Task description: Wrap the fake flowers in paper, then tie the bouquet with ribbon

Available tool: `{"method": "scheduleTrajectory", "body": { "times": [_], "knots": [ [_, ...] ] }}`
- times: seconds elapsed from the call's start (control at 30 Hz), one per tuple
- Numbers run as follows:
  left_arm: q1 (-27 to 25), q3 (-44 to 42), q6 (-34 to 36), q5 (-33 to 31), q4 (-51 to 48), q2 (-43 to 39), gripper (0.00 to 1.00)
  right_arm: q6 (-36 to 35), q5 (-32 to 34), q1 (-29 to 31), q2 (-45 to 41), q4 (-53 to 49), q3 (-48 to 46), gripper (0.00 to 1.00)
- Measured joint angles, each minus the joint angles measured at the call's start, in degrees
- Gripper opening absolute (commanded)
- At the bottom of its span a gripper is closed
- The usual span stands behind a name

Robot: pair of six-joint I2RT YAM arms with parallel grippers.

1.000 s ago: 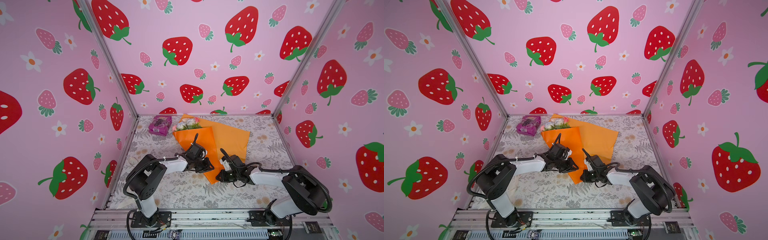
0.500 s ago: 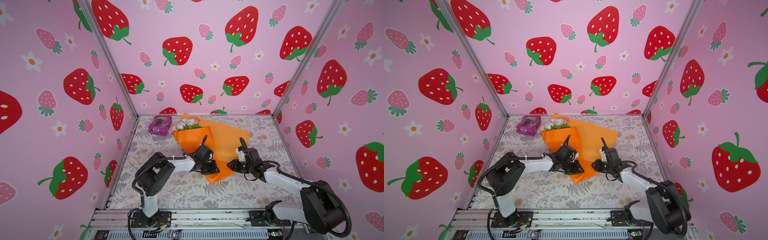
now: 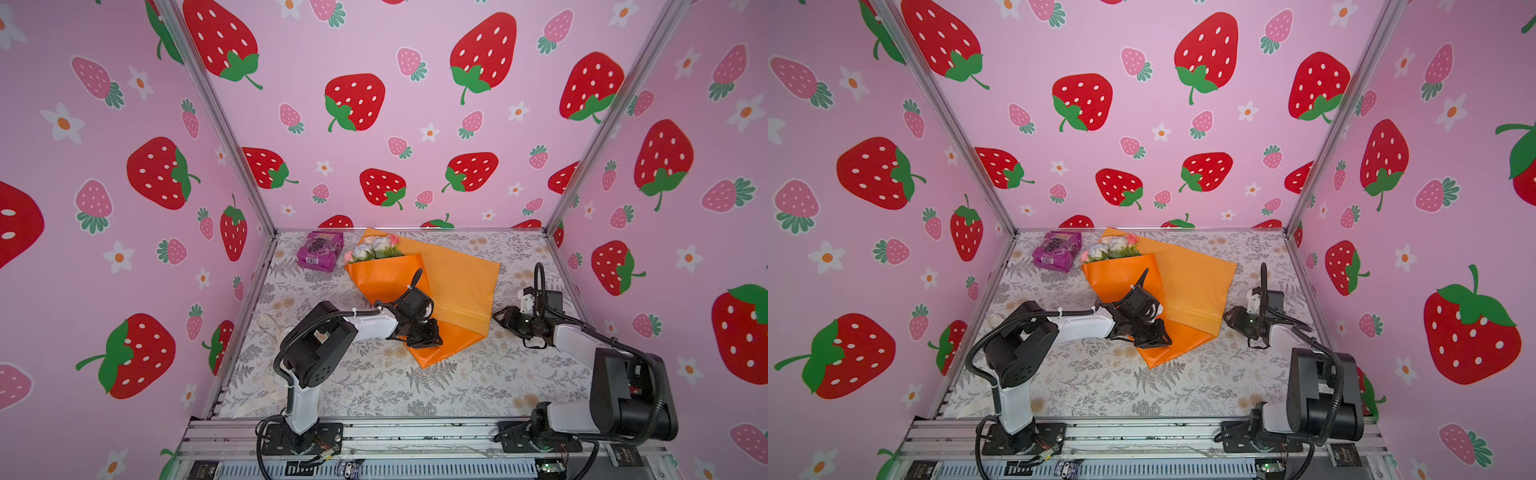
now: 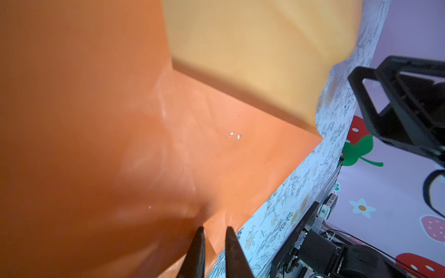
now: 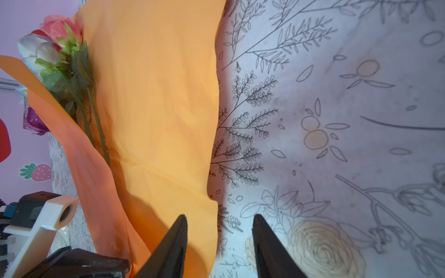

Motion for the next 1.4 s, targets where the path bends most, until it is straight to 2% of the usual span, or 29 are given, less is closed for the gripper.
{"method": "scheduleTrajectory", "body": {
  "times": [0.13, 0.3, 0.57, 0.77, 1.03, 1.3, 1.4],
  "knots": [
    [-1.2, 0.0, -0.1, 0.6, 0.0, 0.3, 0.11, -1.8, -4.0, -0.1, 3.3, 1.3, 1.0, 0.41],
    [-2.2, 0.0, -0.1, 1.5, 0.1, 2.4, 0.09, -3.0, -6.7, -0.1, 8.4, 2.4, 3.0, 0.43],
    [-2.4, -0.1, -0.1, 1.6, 0.4, 2.6, 0.07, -3.3, -7.2, -0.1, 12.4, 4.4, 5.5, 0.51],
    [-2.4, -0.4, -0.1, 1.9, 0.9, 2.6, 0.07, -2.0, -7.7, -0.1, 16.0, 8.5, 7.6, 0.50],
    [-2.3, -0.7, 0.2, 2.0, 1.4, 2.6, 0.07, 2.2, -14.2, -0.1, 22.7, 17.9, 9.6, 0.30],
    [-2.3, -1.4, 0.3, 2.3, 2.9, 2.6, 0.07, 4.2, -16.6, 1.3, 18.2, 20.4, 9.8, 0.09],
    [-2.3, -1.9, 0.3, 2.4, 3.8, 2.5, 0.07, 3.9, -16.8, 3.0, 15.8, 19.8, 10.6, 0.07]
  ]
}}
